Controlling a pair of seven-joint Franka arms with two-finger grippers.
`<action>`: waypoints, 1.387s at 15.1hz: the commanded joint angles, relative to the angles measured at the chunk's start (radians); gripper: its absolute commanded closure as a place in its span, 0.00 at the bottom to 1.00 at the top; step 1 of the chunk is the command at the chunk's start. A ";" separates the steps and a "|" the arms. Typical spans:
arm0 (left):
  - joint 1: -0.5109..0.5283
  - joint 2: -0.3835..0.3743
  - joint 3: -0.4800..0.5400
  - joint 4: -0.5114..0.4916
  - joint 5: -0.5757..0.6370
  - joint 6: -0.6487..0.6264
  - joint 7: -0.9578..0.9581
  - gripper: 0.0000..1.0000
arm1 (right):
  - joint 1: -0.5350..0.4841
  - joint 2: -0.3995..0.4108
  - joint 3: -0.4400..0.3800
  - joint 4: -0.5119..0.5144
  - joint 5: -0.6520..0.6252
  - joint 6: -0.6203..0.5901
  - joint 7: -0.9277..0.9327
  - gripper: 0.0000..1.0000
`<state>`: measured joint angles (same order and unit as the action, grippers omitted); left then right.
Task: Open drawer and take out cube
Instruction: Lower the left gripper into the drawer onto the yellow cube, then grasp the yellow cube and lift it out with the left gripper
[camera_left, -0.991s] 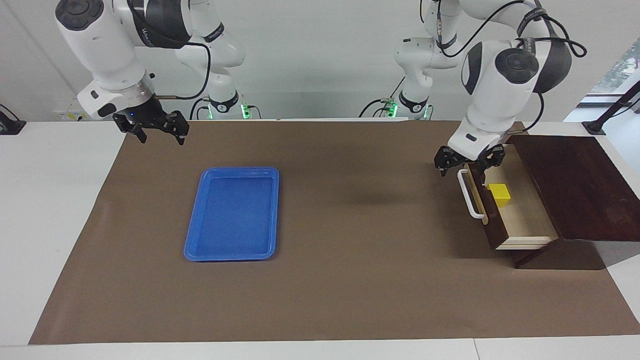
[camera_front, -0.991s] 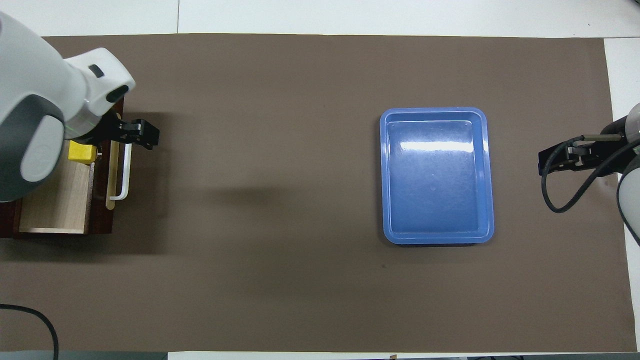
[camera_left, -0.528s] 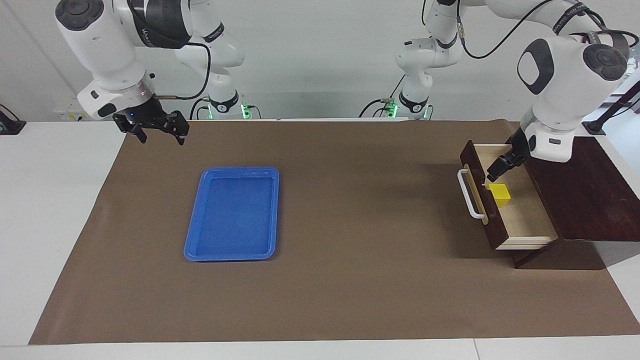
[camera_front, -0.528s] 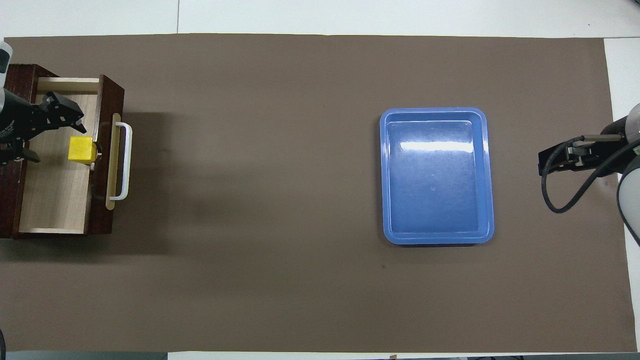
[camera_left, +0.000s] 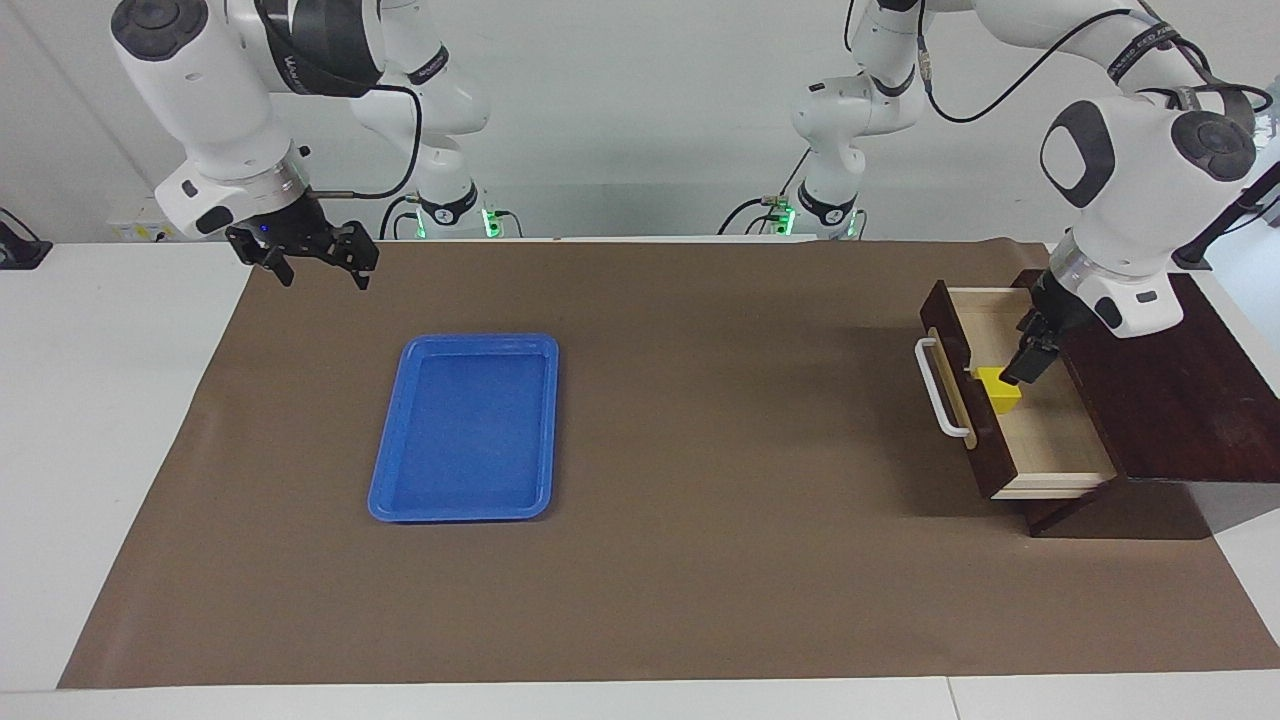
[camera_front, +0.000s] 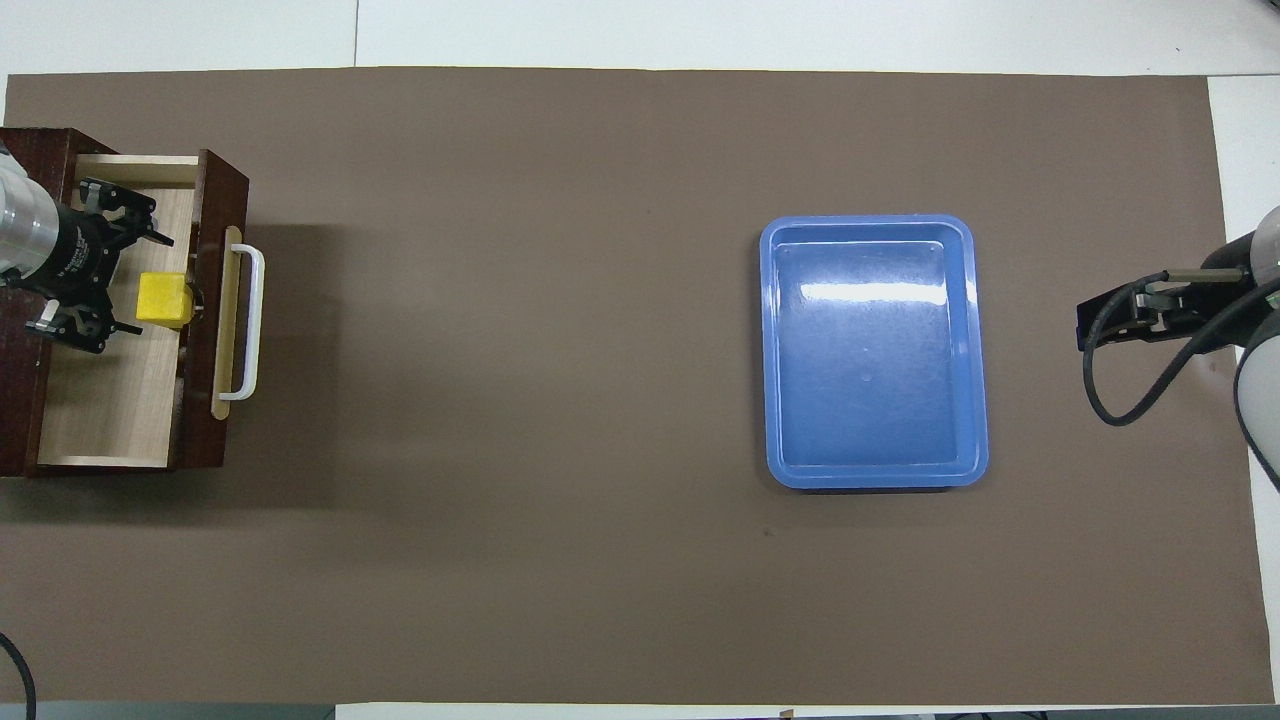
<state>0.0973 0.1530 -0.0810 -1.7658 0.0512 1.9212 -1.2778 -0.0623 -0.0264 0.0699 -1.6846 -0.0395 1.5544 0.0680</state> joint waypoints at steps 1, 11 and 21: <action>0.033 -0.015 -0.002 -0.044 -0.005 0.053 -0.063 0.00 | -0.007 -0.012 0.010 -0.010 0.009 0.001 0.003 0.00; 0.050 -0.027 -0.002 -0.118 -0.005 0.116 -0.112 0.11 | -0.007 -0.012 0.010 -0.010 0.009 -0.004 -0.002 0.00; 0.038 -0.004 -0.003 0.000 0.015 0.026 -0.146 1.00 | -0.004 -0.017 0.016 -0.004 0.009 -0.002 -0.002 0.00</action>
<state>0.1367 0.1508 -0.0884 -1.8321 0.0529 2.0093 -1.4218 -0.0593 -0.0302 0.0765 -1.6839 -0.0394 1.5530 0.0680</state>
